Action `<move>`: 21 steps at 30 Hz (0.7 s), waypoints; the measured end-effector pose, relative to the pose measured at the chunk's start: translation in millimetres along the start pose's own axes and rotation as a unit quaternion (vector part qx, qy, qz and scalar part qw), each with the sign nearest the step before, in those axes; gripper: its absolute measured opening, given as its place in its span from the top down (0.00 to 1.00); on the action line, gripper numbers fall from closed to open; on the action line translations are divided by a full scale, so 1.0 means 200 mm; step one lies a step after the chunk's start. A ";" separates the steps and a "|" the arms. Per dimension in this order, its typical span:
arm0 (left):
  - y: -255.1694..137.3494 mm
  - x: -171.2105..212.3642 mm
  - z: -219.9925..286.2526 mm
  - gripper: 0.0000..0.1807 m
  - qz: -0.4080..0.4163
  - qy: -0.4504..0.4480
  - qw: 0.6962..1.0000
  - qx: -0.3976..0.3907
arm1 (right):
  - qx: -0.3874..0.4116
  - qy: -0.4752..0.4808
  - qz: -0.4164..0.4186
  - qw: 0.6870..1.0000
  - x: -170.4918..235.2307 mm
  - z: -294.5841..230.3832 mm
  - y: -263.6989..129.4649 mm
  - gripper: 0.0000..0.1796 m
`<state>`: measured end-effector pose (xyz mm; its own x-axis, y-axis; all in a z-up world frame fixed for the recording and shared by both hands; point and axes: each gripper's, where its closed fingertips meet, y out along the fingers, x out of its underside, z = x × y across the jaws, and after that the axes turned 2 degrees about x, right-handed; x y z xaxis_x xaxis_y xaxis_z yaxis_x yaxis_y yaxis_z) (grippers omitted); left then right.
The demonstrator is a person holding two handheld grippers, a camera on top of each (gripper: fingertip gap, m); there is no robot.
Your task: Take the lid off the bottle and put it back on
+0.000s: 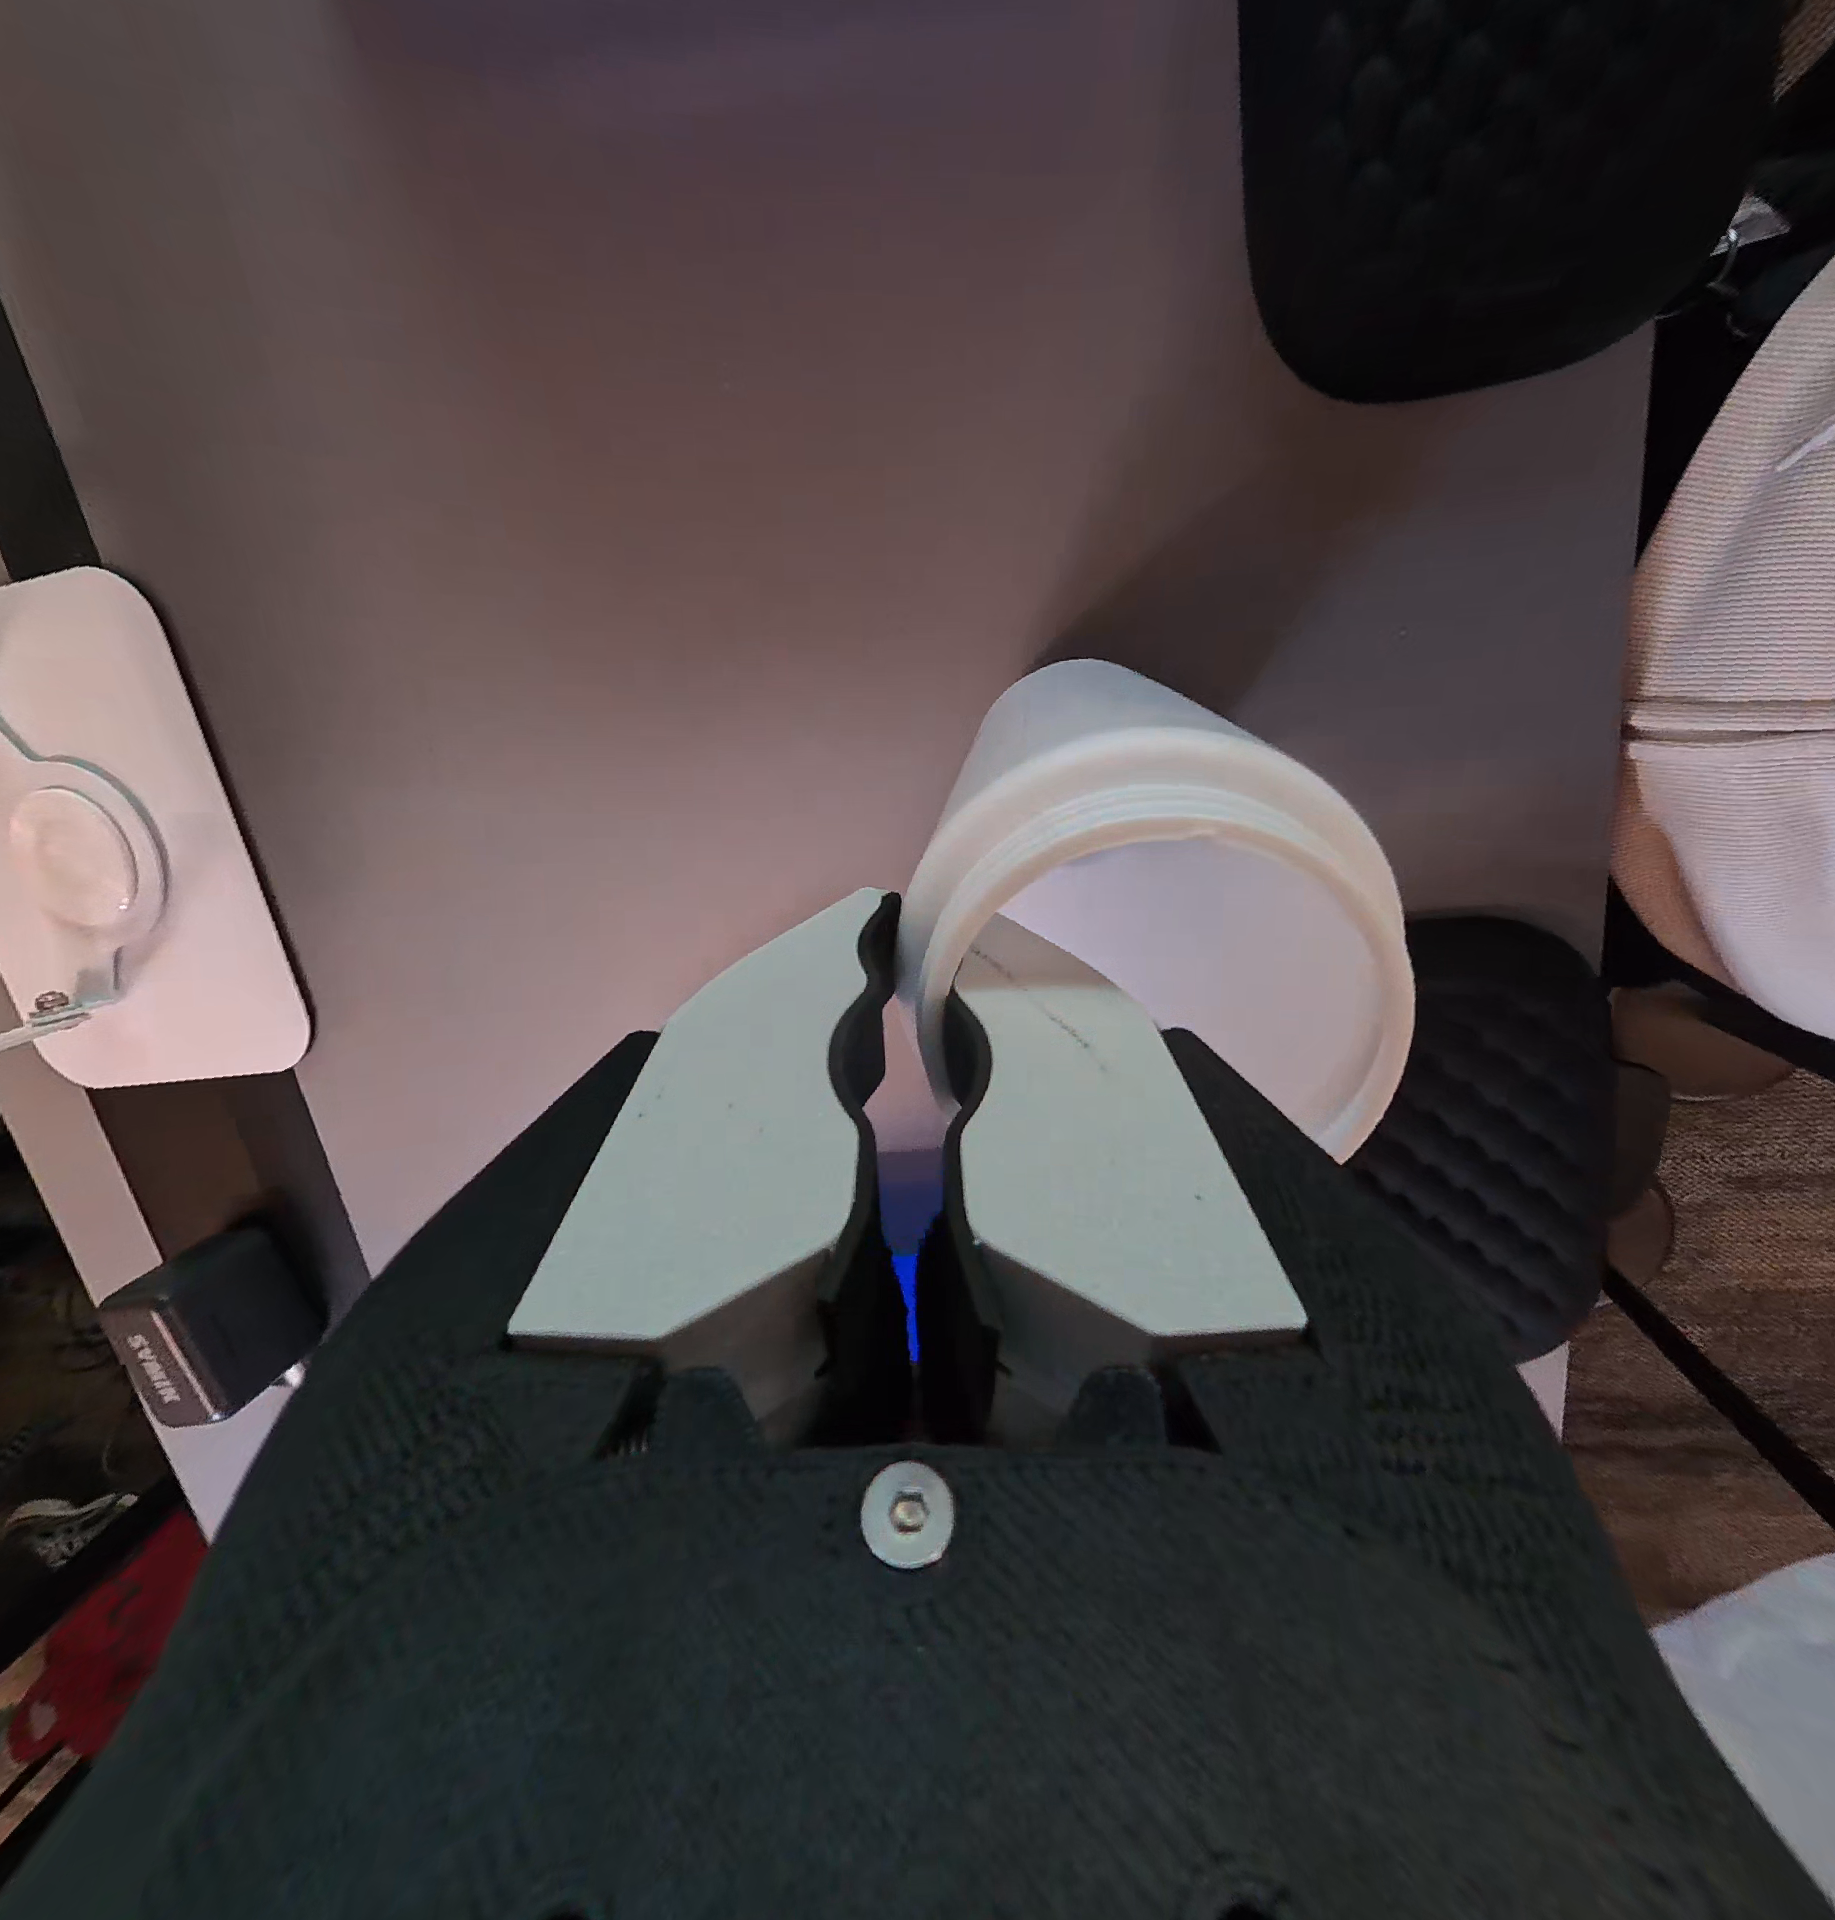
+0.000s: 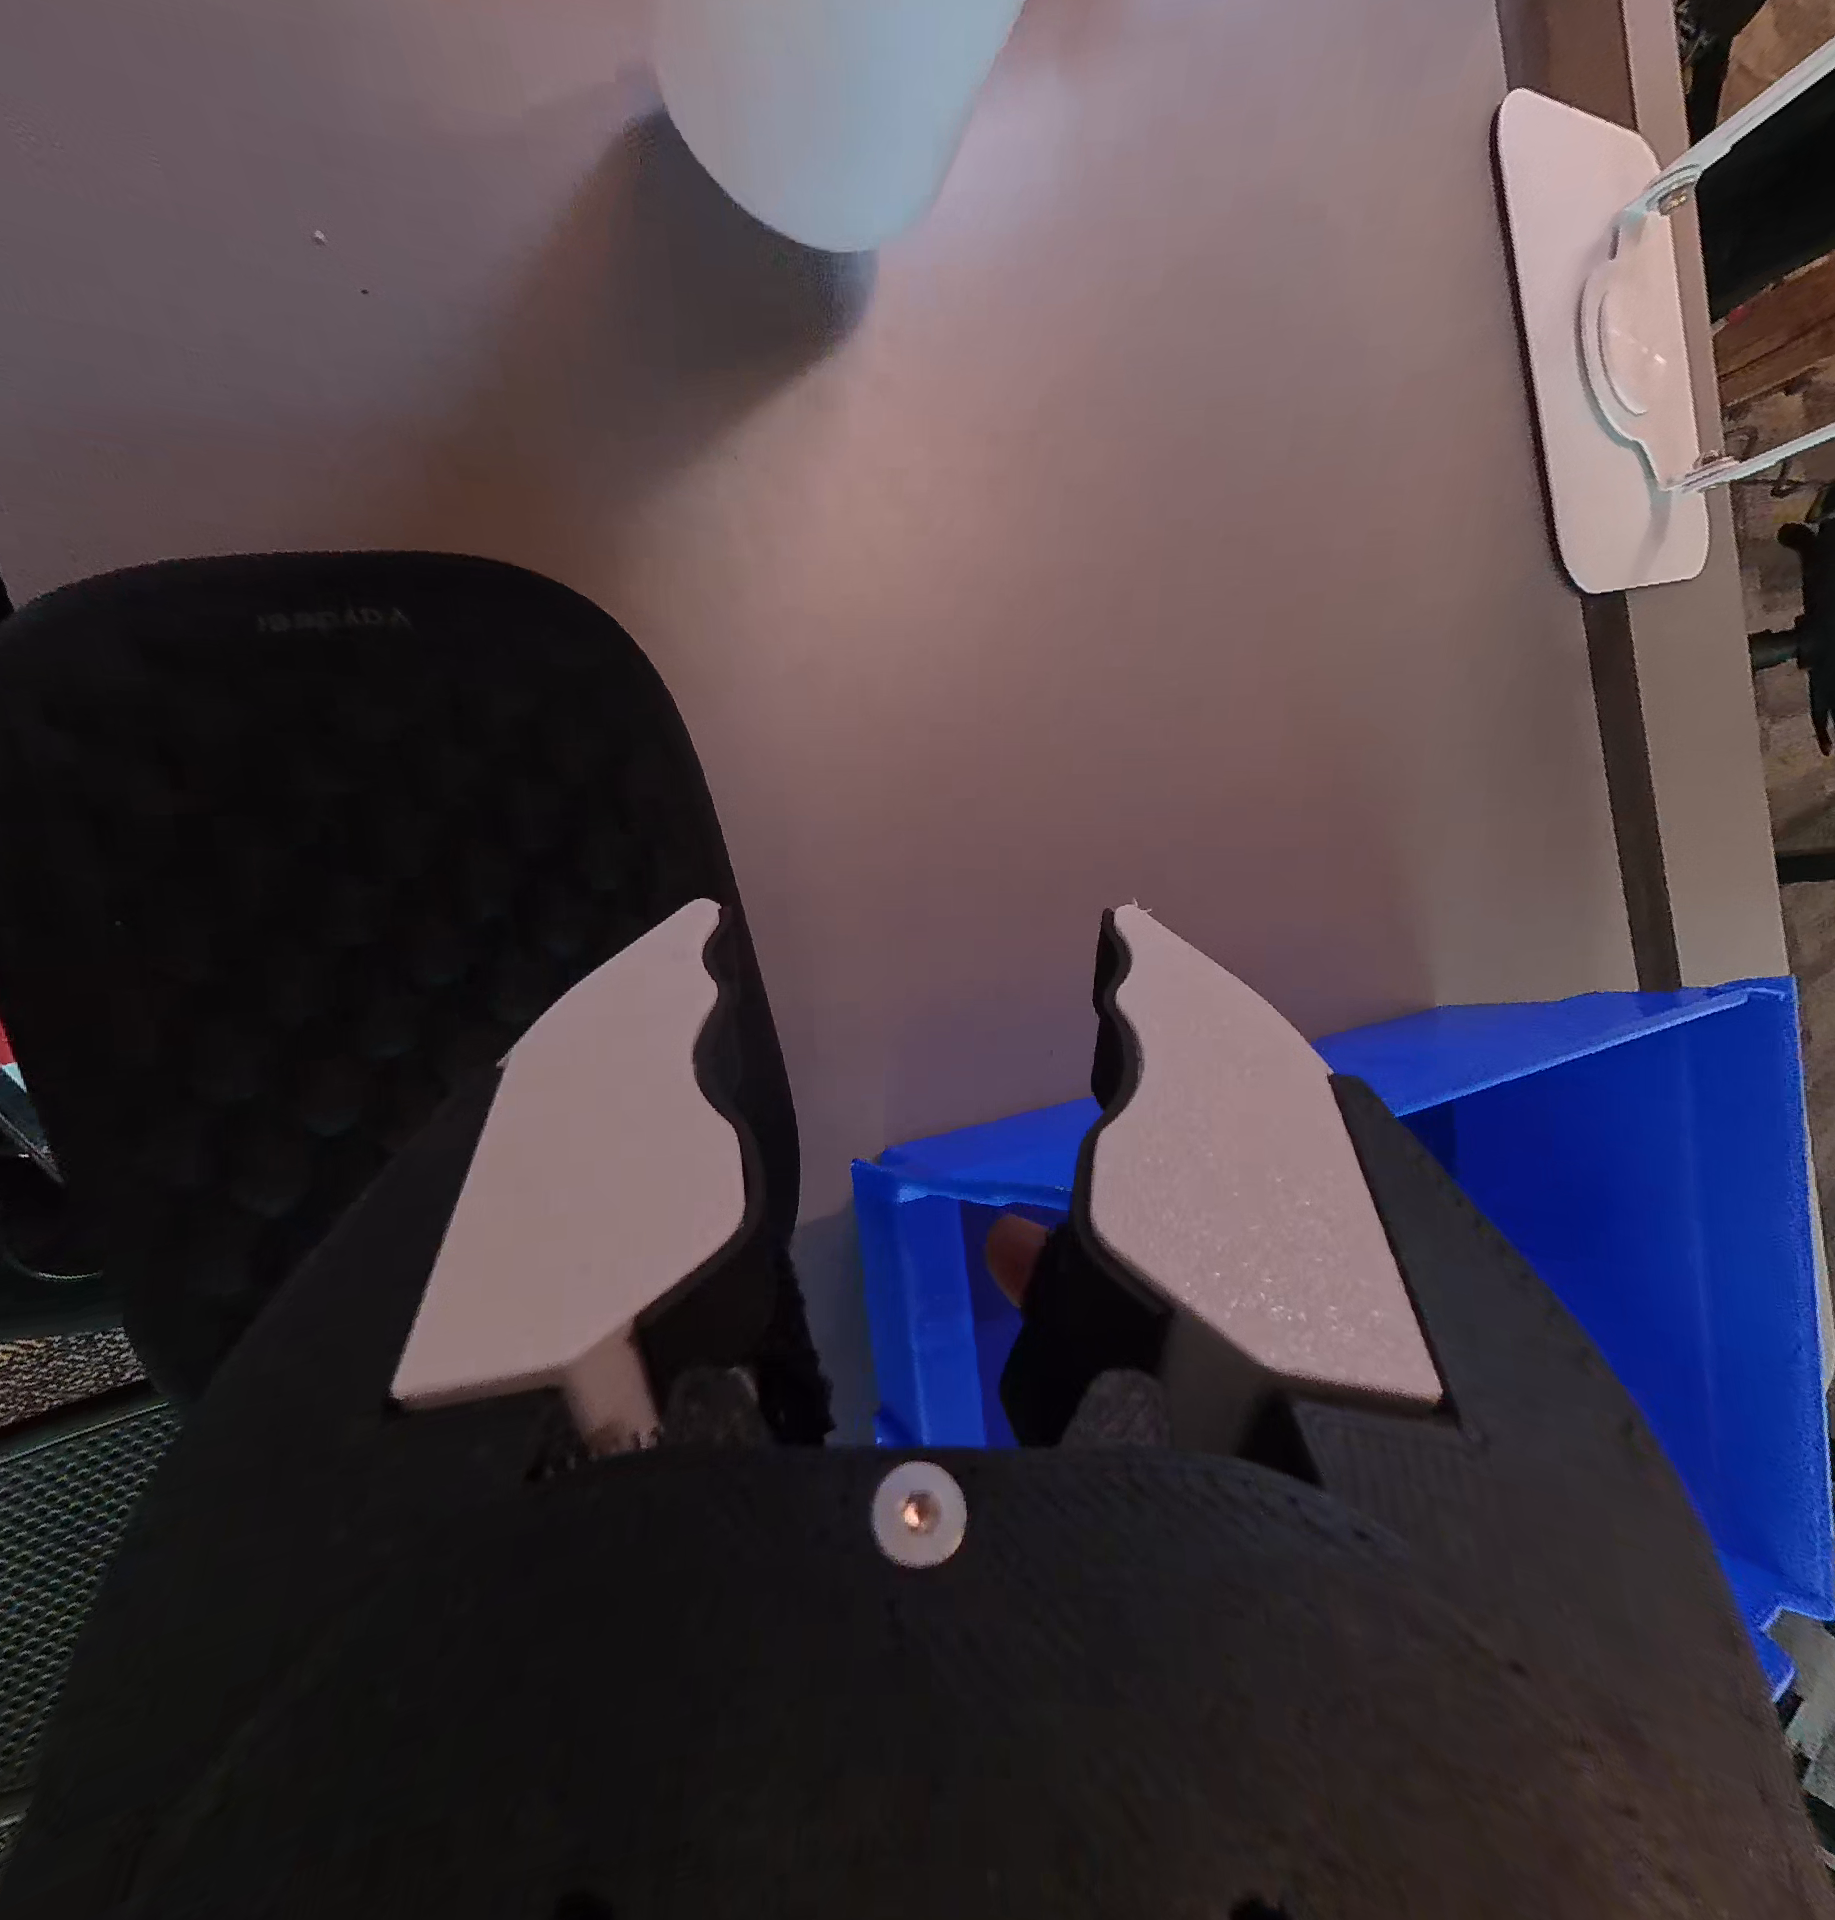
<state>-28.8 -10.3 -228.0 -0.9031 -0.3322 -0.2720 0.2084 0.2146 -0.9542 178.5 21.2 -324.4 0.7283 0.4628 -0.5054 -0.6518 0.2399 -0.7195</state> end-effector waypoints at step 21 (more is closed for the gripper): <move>-0.13 0.00 -0.11 0.77 0.085 -0.036 0.994 -0.064 | -0.001 0.004 -0.002 1.000 0.01 0.00 0.01 0.63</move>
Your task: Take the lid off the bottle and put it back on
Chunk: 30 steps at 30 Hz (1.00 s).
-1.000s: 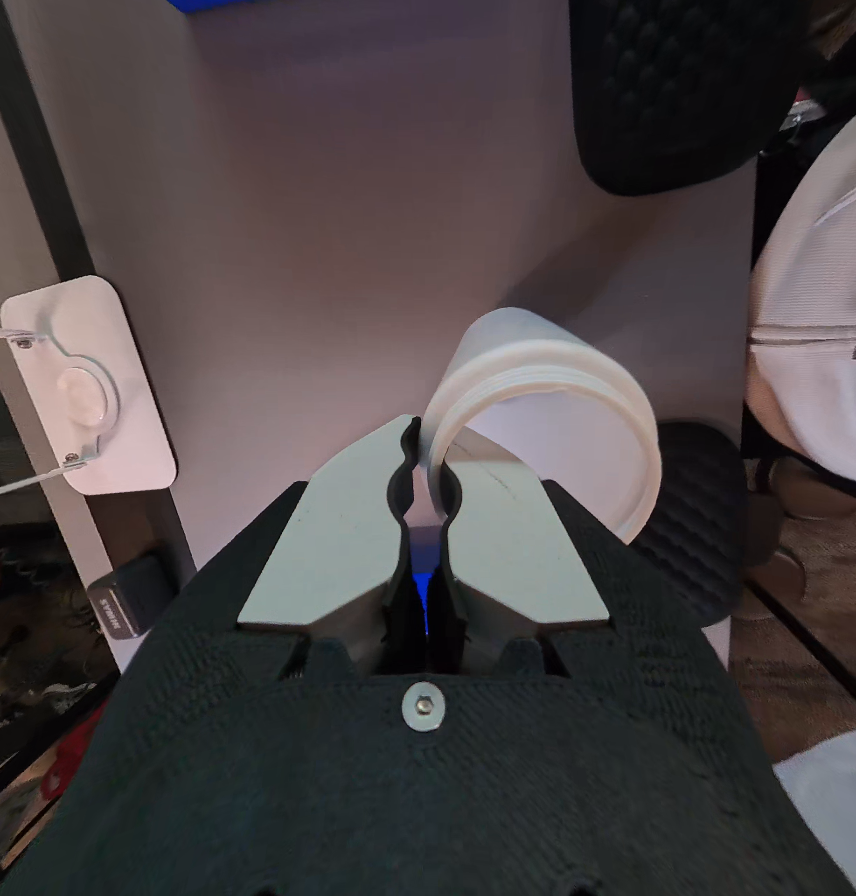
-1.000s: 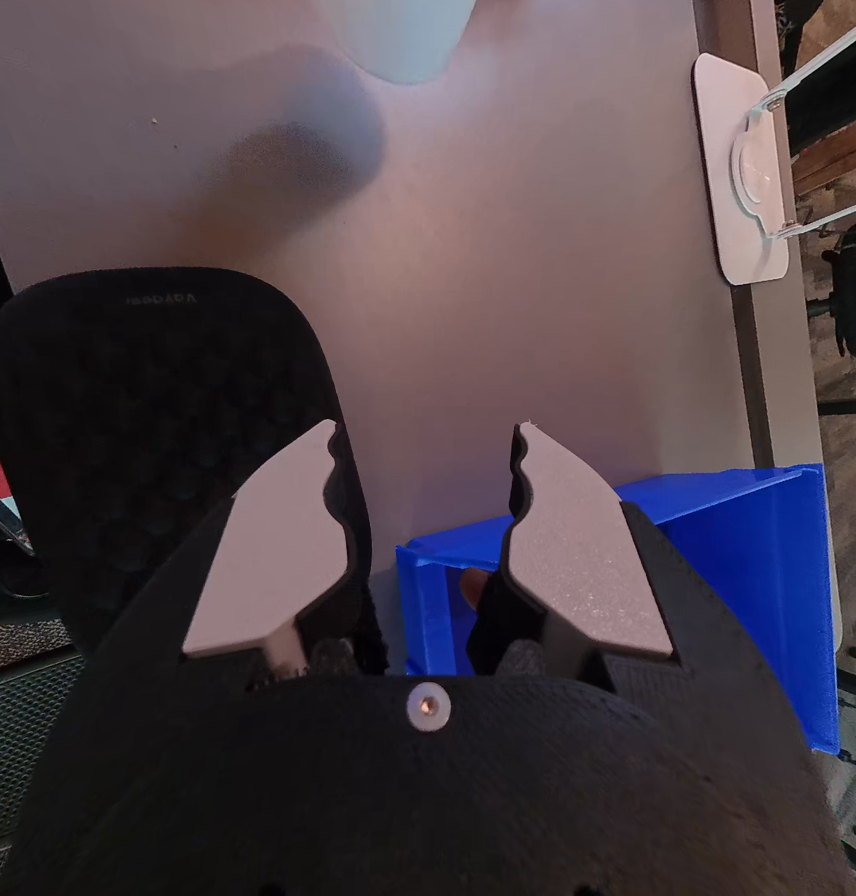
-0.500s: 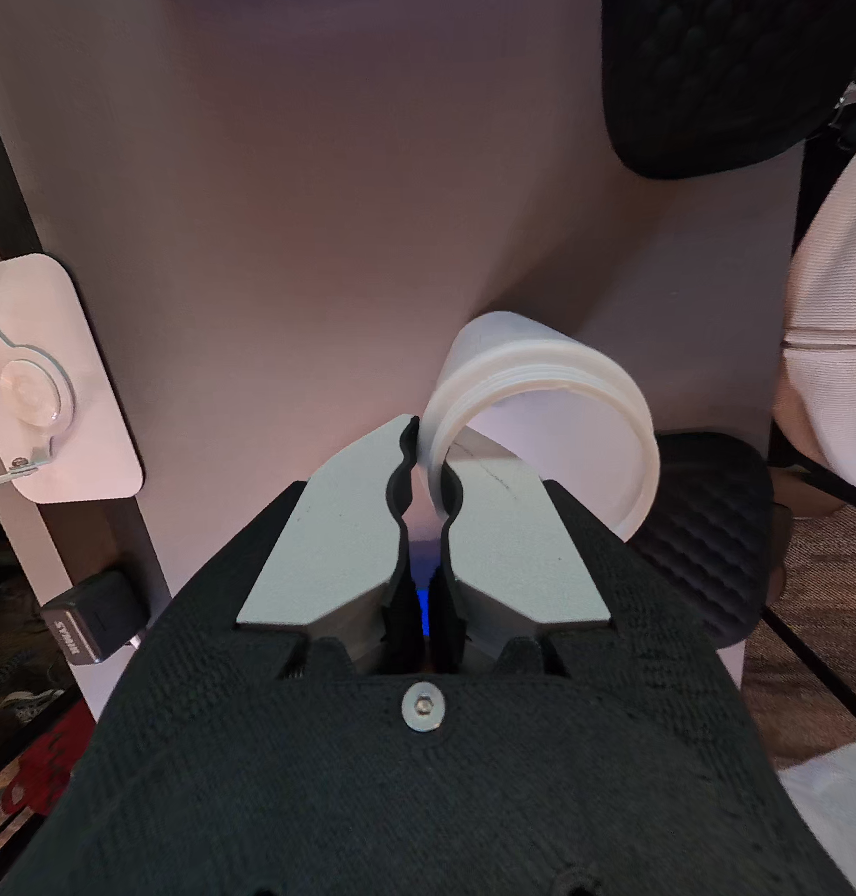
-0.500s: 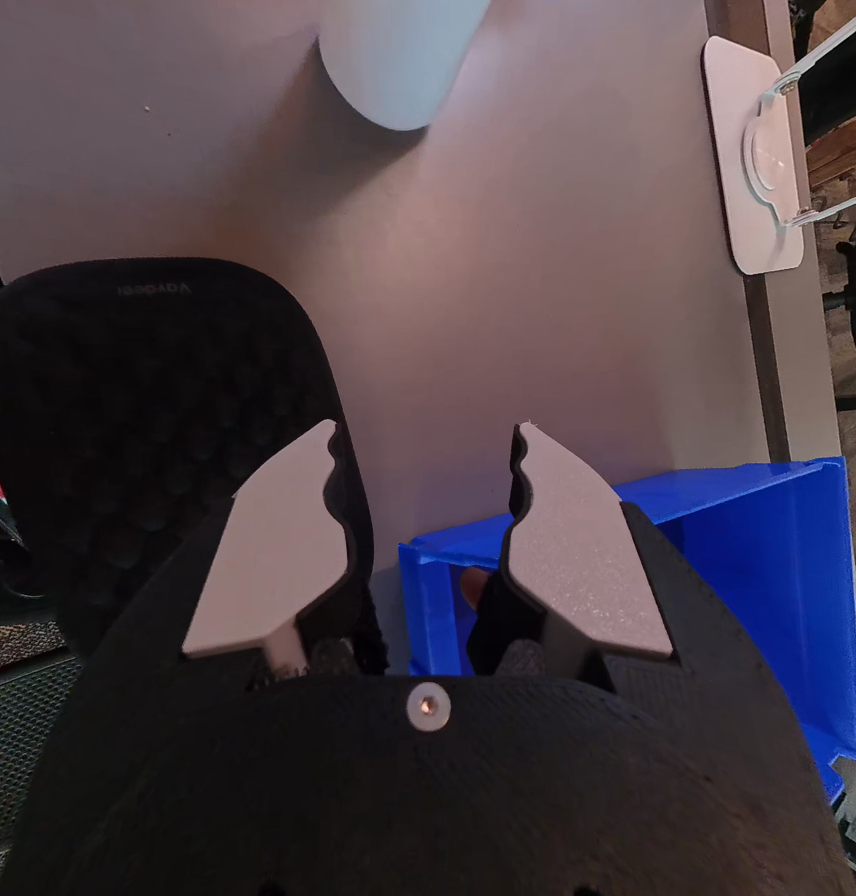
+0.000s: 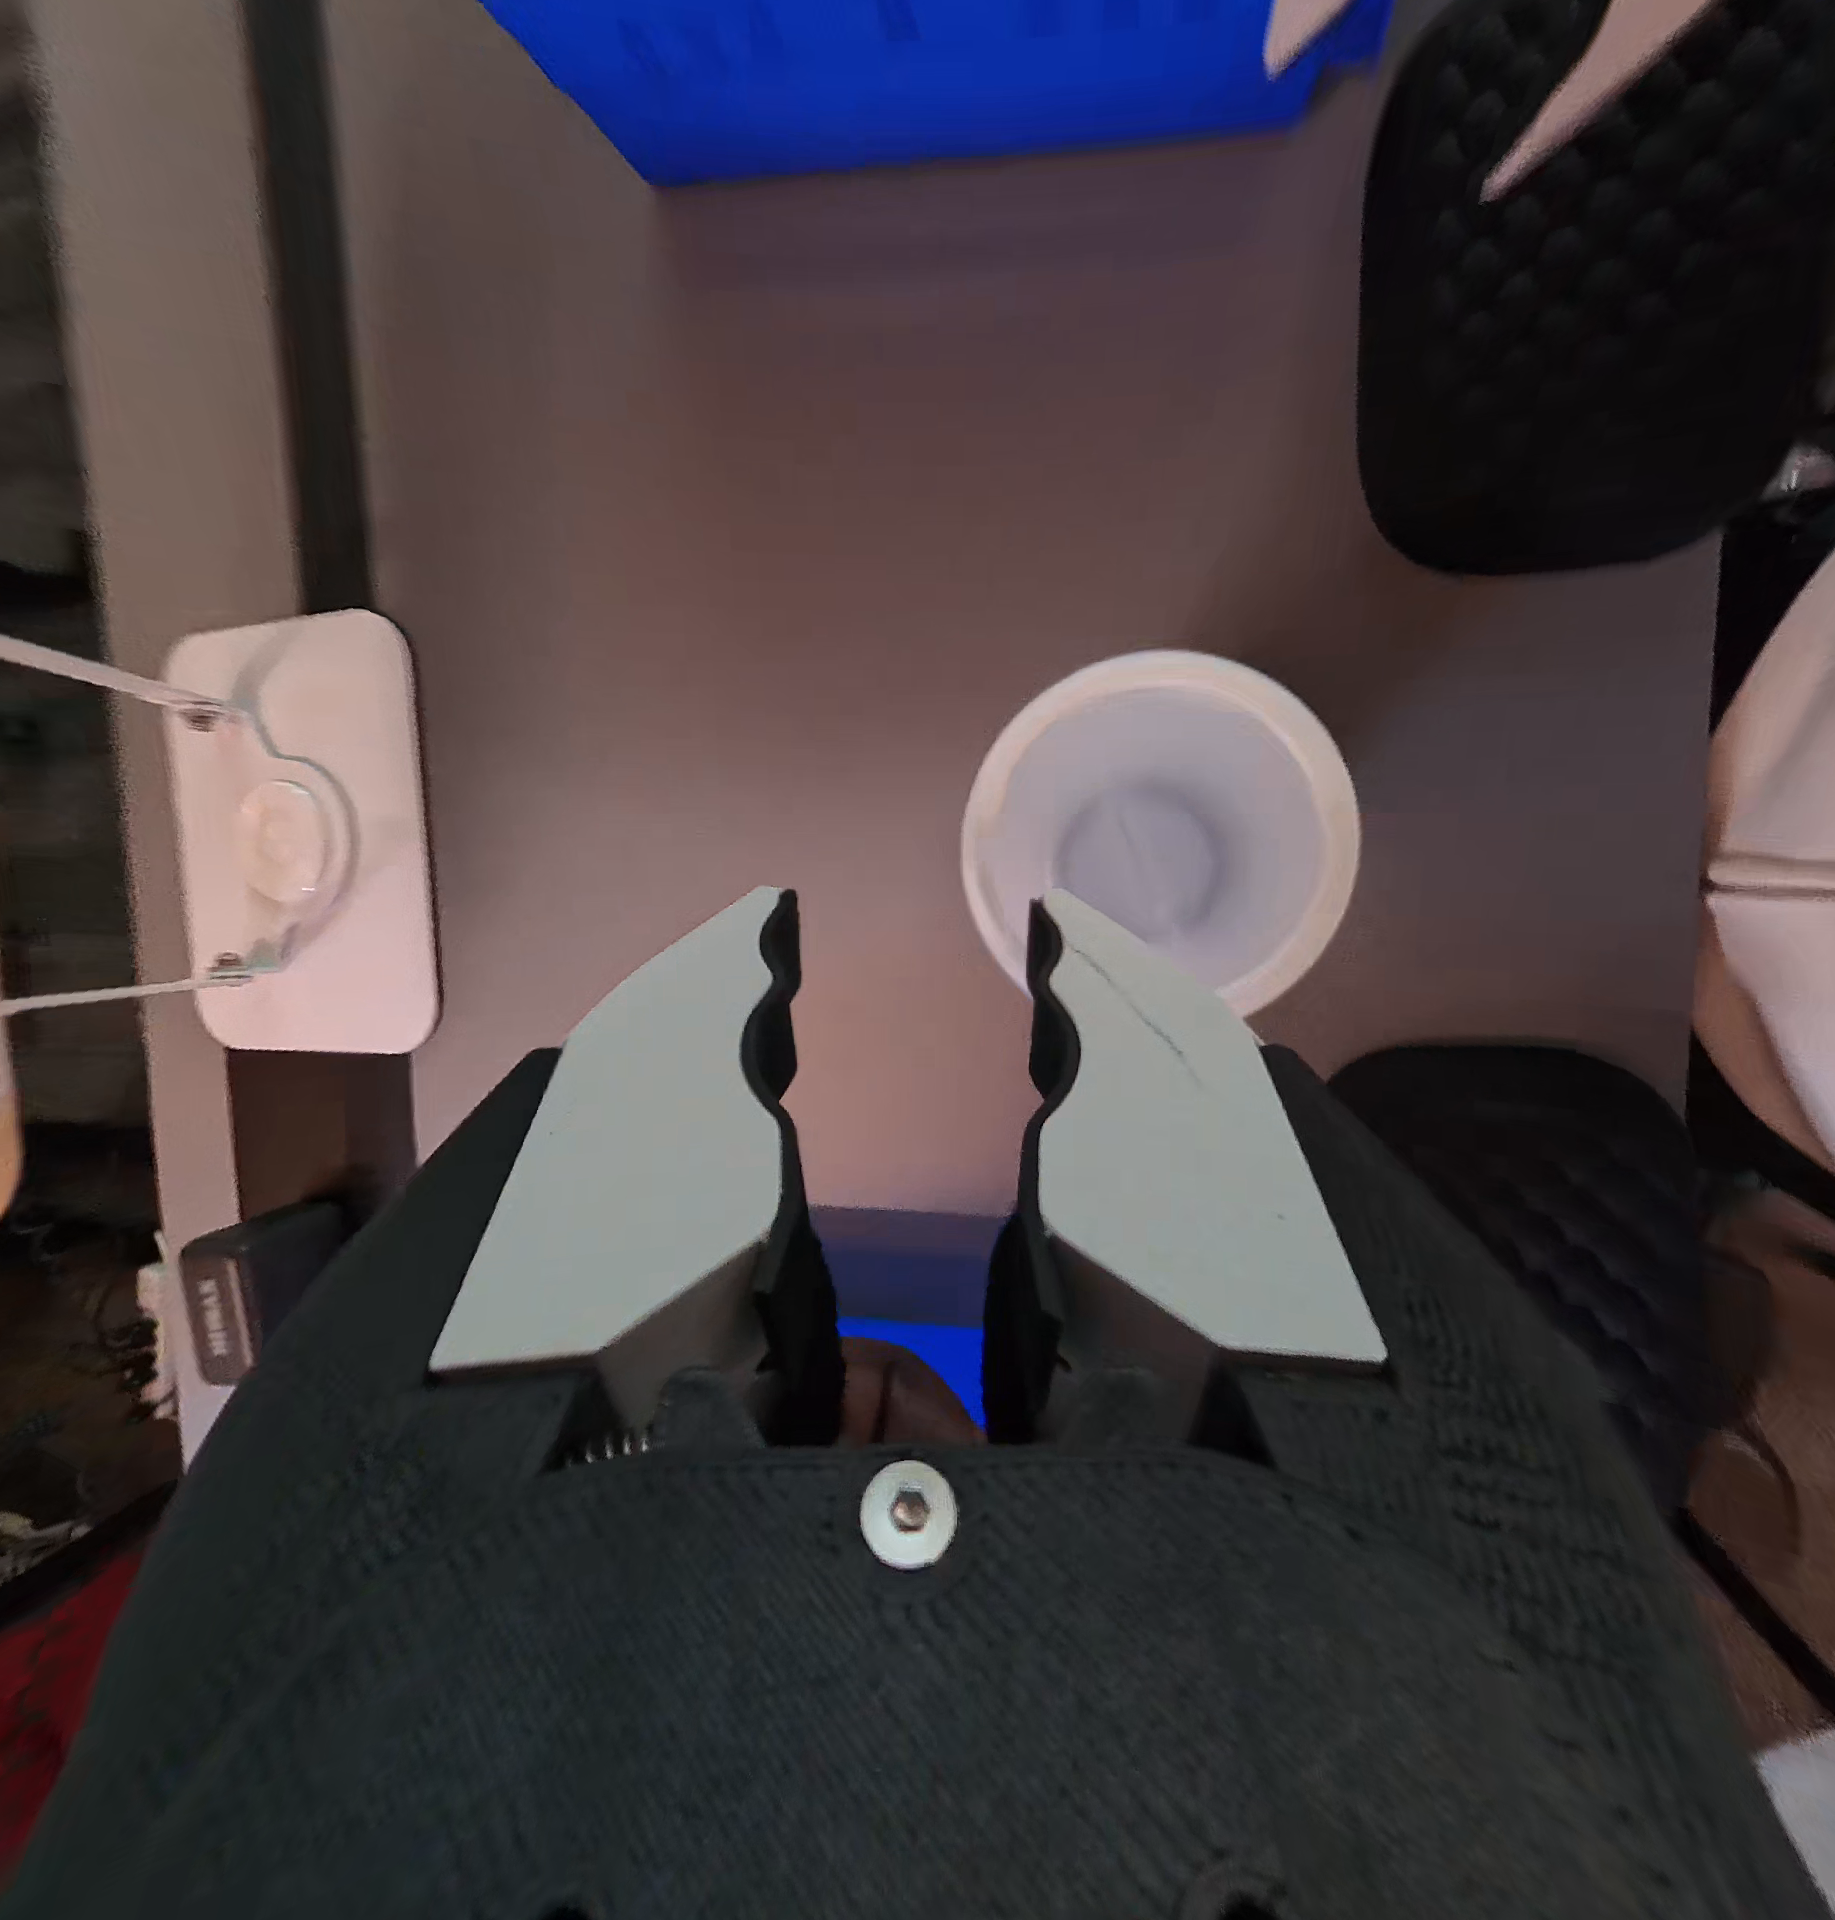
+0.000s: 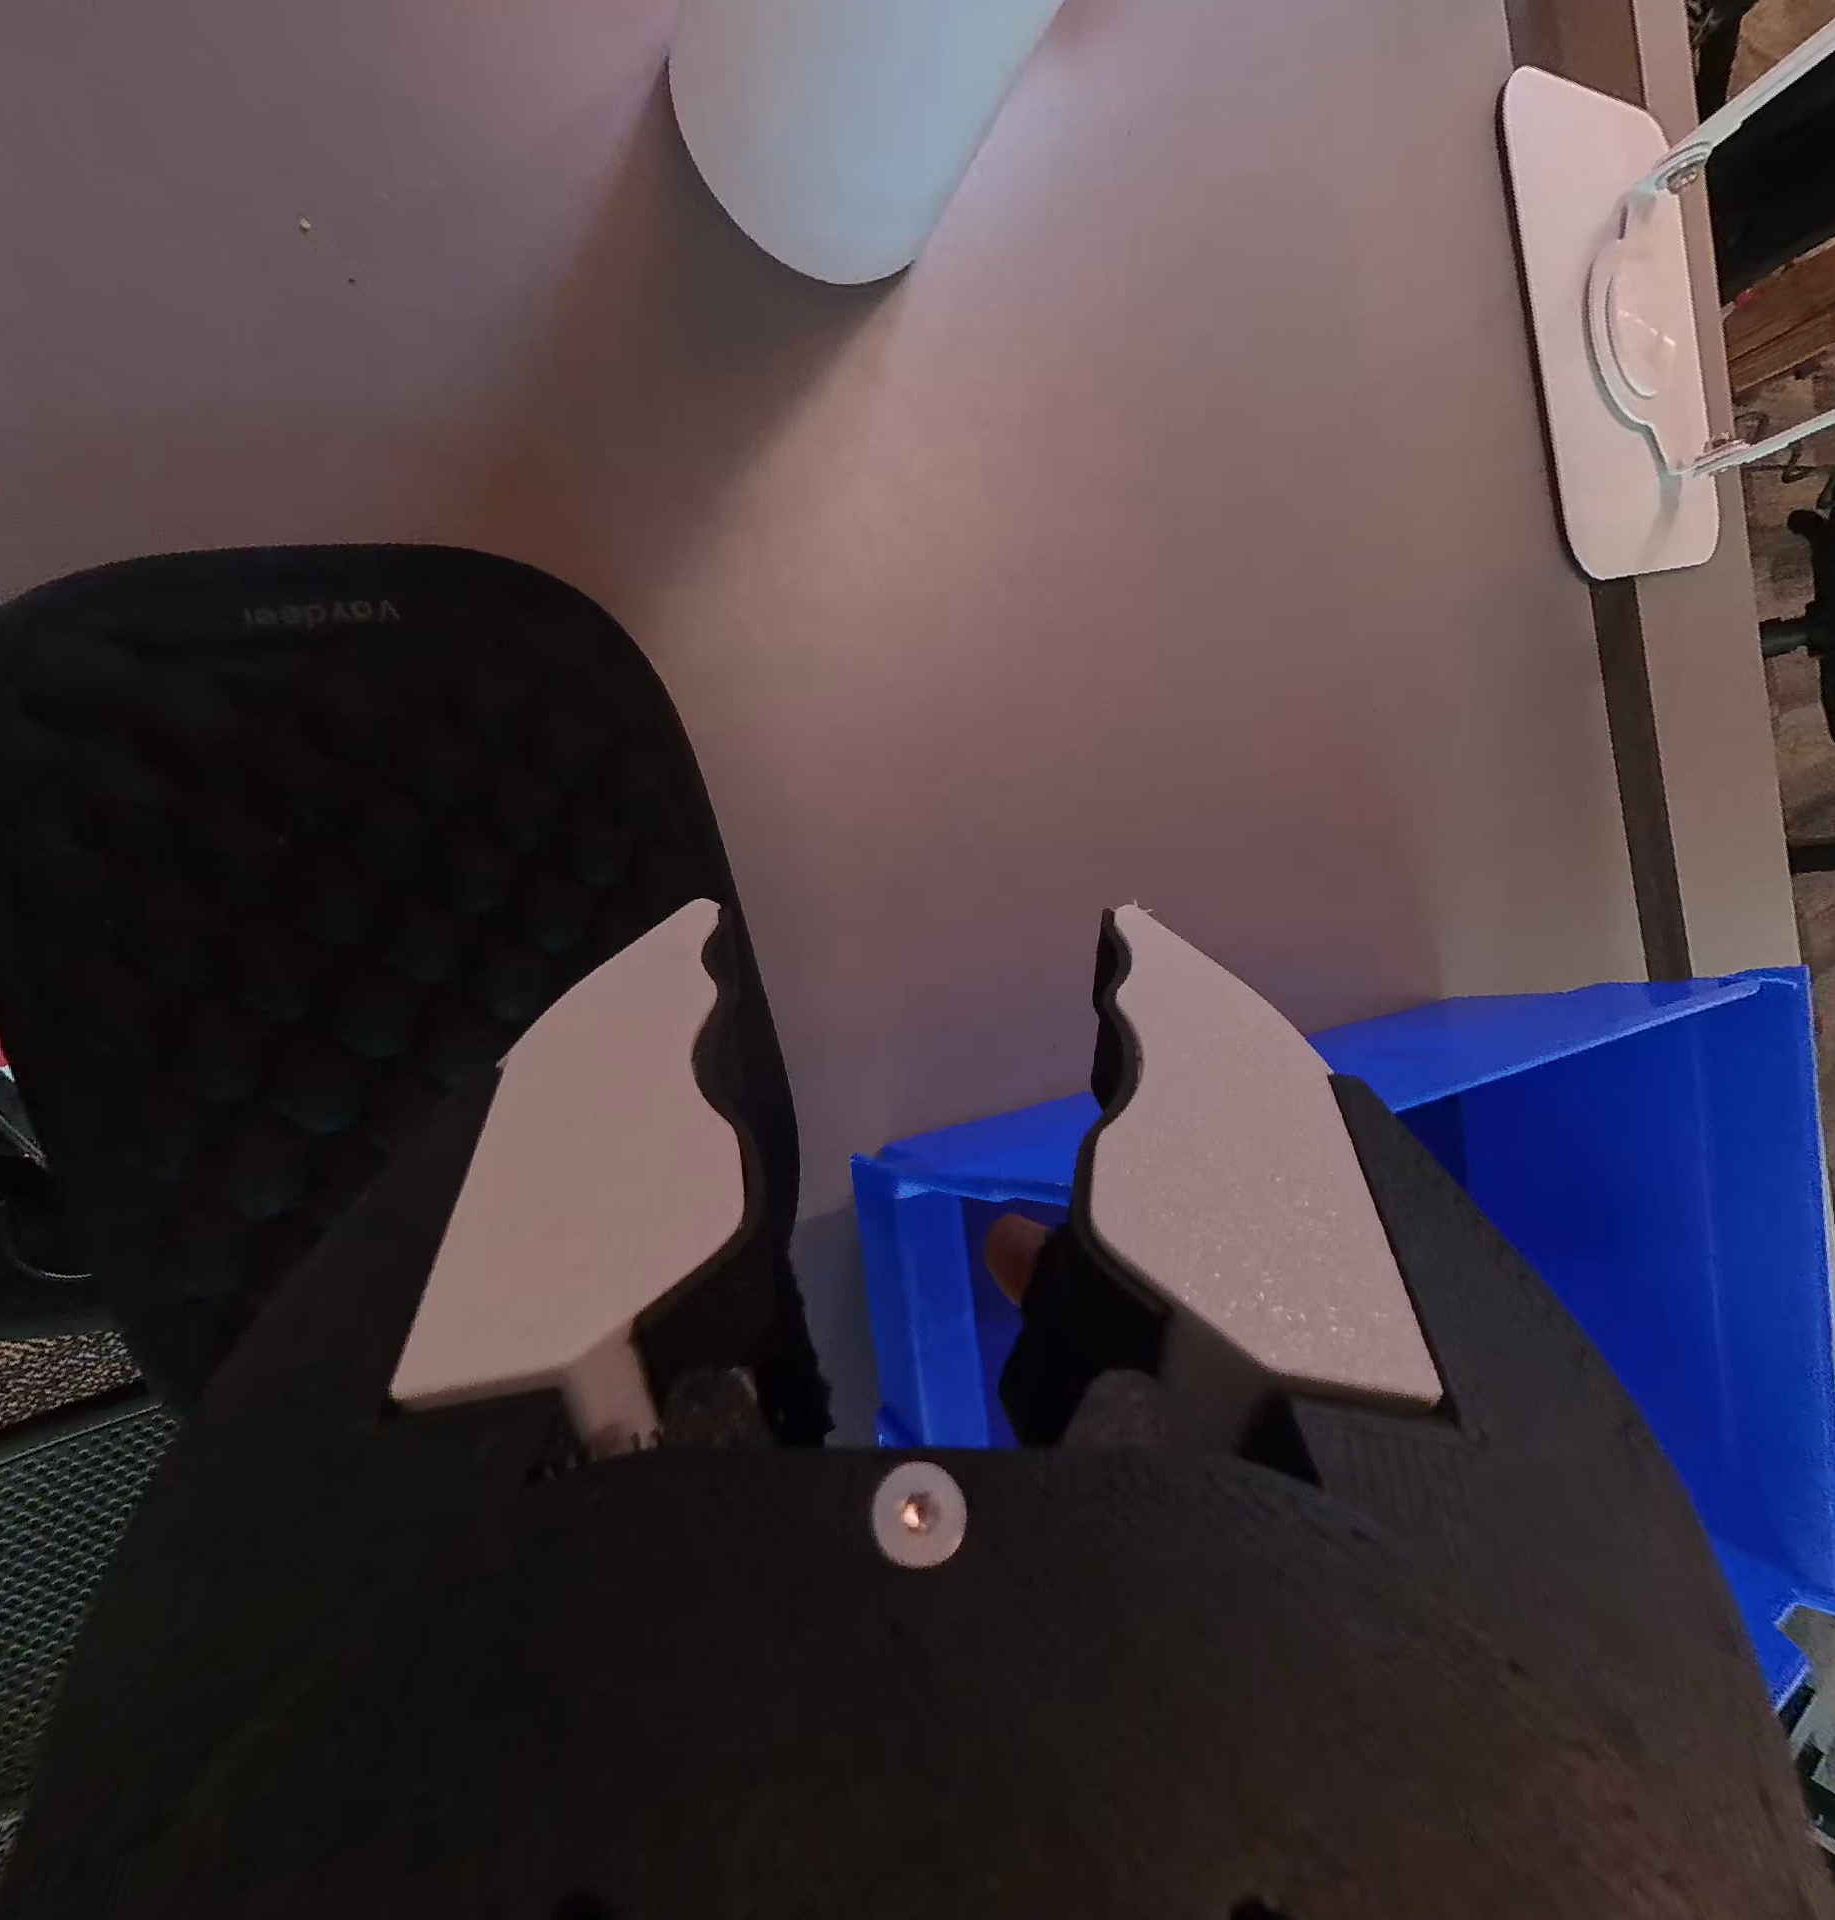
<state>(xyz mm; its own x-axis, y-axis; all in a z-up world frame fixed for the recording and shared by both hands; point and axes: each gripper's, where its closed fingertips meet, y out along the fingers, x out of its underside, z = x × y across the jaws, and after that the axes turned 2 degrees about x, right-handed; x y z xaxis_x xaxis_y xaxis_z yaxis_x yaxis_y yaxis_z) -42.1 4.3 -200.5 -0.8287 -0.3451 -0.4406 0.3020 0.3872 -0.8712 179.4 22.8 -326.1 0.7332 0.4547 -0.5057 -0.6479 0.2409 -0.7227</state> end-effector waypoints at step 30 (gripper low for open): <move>0.36 1.52 -0.16 0.63 0.017 -0.367 0.921 -0.132 | 0.009 -0.006 0.009 1.000 -0.05 0.02 -0.02 0.63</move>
